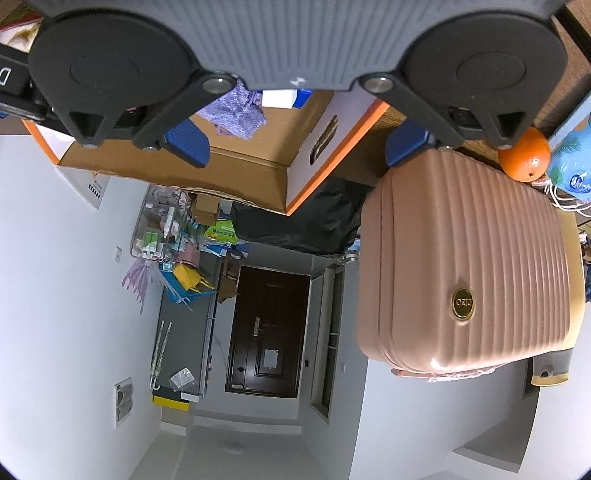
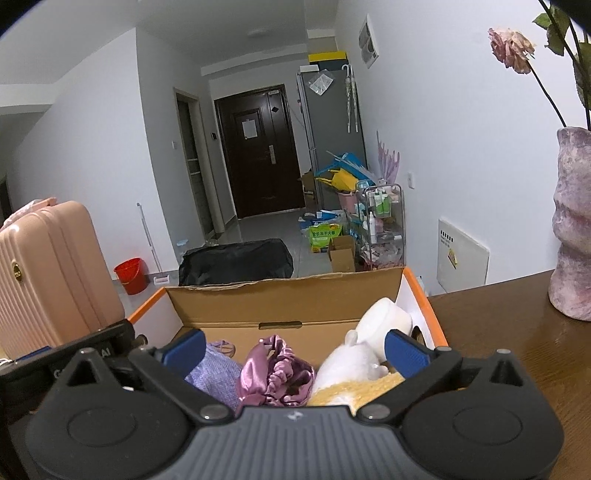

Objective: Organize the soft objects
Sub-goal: 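Open both tools to drop the pink pouch and white piece into the box, then withdraw both tools from the box back over the table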

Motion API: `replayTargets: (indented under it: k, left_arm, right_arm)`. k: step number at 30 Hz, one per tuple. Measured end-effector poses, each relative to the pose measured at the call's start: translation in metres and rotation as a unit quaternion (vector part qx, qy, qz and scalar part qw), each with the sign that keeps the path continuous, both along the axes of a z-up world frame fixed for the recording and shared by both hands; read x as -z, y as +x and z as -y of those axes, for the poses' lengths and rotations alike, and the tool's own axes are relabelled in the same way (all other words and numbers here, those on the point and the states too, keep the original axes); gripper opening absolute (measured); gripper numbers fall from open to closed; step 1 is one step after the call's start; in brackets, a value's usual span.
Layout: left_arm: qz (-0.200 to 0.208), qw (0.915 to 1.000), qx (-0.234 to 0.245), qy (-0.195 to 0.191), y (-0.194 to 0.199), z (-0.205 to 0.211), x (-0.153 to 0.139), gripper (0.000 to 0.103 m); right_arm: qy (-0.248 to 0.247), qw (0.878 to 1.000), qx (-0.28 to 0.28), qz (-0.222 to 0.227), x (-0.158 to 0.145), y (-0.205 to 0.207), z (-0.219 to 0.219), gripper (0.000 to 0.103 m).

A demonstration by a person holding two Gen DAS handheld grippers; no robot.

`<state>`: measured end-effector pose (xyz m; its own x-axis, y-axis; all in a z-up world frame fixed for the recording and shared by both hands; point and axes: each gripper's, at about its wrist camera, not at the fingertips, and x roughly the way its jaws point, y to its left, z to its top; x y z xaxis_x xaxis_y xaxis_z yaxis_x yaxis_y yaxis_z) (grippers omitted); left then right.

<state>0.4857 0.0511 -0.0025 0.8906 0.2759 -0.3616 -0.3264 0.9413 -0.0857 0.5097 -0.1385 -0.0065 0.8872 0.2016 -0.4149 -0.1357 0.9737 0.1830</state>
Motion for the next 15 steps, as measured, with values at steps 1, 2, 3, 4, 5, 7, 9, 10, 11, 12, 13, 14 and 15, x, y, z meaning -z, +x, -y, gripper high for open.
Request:
replayTargets:
  k: [1, 2, 3, 4, 5, 7, 9, 10, 11, 12, 13, 14, 15]
  left_arm:
    - [0.001, 1.0, 0.001, -0.002, -0.001, -0.001, 0.0, 0.103]
    - [0.001, 1.0, 0.001, -0.005, -0.002, -0.001, -0.001, 0.103]
    - [0.001, 1.0, 0.002, -0.006, -0.002, -0.001, -0.001, 0.103]
    - [0.001, 1.0, 0.001, -0.007, -0.003, -0.001, -0.002, 0.103]
    - [0.002, 1.0, -0.001, -0.008, -0.003, -0.002, -0.002, 0.103]
    - [0.001, 0.9999, -0.002, -0.011, -0.004, -0.003, -0.002, 0.103]
    - [-0.001, 0.9999, -0.001, -0.015, -0.006, -0.004, -0.003, 0.103]
    - [-0.001, 0.9999, 0.0, -0.016, -0.008, -0.005, -0.003, 0.103]
    - [0.0, 0.9998, 0.0, -0.018, -0.009, -0.006, -0.003, 0.103]
    - [0.0, 0.9998, 0.001, -0.019, -0.012, -0.006, -0.003, 0.103]
    - [0.001, 0.9998, 0.002, -0.02, -0.014, -0.007, -0.003, 0.103]
    - [0.001, 0.9998, 0.002, -0.021, -0.016, -0.007, -0.004, 0.103]
    - [0.001, 0.9998, 0.002, -0.021, -0.018, -0.007, -0.004, 0.103]
  right_arm:
    - [0.0, 1.0, -0.001, 0.001, 0.0, 0.0, 0.0, 0.103]
    - [0.001, 1.0, -0.001, 0.001, 0.0, -0.001, 0.001, 0.103]
    - [0.001, 1.0, 0.0, 0.002, -0.001, -0.002, 0.001, 0.103]
    - [0.002, 1.0, 0.0, 0.003, -0.001, -0.003, 0.001, 0.103]
    - [0.002, 1.0, -0.001, 0.003, -0.002, -0.004, 0.002, 0.103]
    - [0.002, 1.0, -0.003, 0.006, -0.004, -0.007, 0.002, 0.103]
    - [0.001, 1.0, -0.004, 0.01, -0.006, -0.01, 0.002, 0.103]
    - [0.001, 1.0, -0.006, 0.012, -0.007, -0.012, 0.002, 0.103]
    - [0.0, 1.0, -0.007, 0.013, -0.008, -0.014, 0.001, 0.103]
    - [-0.001, 1.0, -0.009, 0.015, -0.009, -0.017, 0.001, 0.103]
    - [-0.002, 1.0, -0.01, 0.017, -0.01, -0.02, 0.0, 0.103]
    - [-0.004, 1.0, -0.011, 0.019, -0.012, -0.023, 0.001, 0.103]
    - [-0.005, 1.0, -0.013, 0.021, -0.013, -0.026, 0.001, 0.103]
